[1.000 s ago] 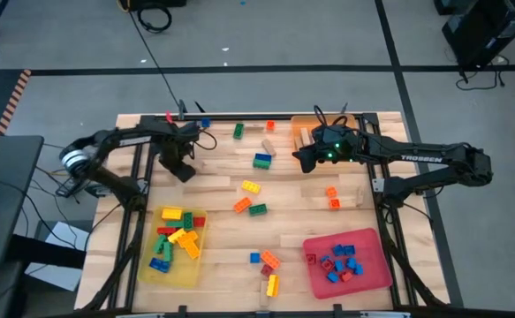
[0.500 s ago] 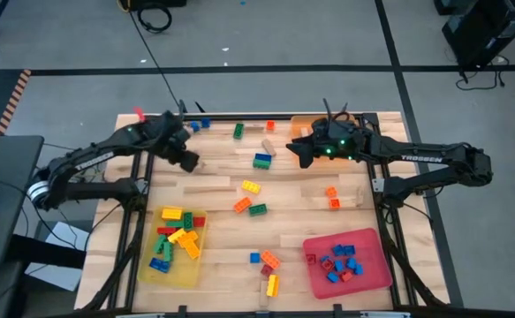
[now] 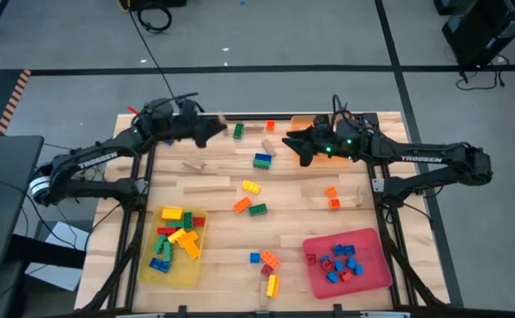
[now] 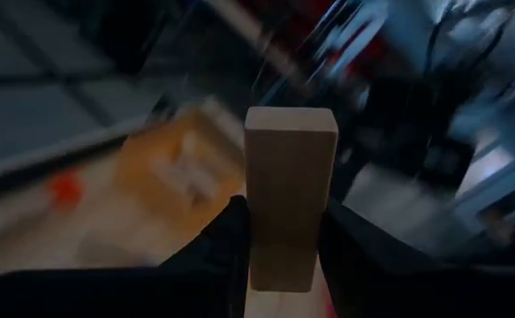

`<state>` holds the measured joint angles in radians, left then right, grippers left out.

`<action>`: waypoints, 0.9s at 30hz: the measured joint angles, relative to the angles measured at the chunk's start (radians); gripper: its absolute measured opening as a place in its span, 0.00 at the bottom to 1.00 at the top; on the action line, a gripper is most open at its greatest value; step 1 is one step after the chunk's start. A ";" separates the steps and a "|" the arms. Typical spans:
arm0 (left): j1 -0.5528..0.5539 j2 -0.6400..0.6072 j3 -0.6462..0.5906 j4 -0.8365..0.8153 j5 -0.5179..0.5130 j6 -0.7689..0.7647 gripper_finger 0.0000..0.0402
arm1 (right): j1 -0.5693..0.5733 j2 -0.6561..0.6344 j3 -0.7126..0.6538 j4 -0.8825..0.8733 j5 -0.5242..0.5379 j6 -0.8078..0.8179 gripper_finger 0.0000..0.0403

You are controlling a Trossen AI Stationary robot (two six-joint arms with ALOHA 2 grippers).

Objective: Sort blocks by size
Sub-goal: Put the brown block into the orange bin

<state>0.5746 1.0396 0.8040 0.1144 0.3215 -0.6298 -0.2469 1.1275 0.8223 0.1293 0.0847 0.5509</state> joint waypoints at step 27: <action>-0.066 0.376 0.329 -0.031 -0.191 0.283 0.30 | 0.132 0.570 0.575 -0.237 0.616 -0.449 0.53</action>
<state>0.5086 1.4155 1.1332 0.0837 0.1305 -0.3467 -0.1149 1.6973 1.3972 -0.1081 0.7009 0.1019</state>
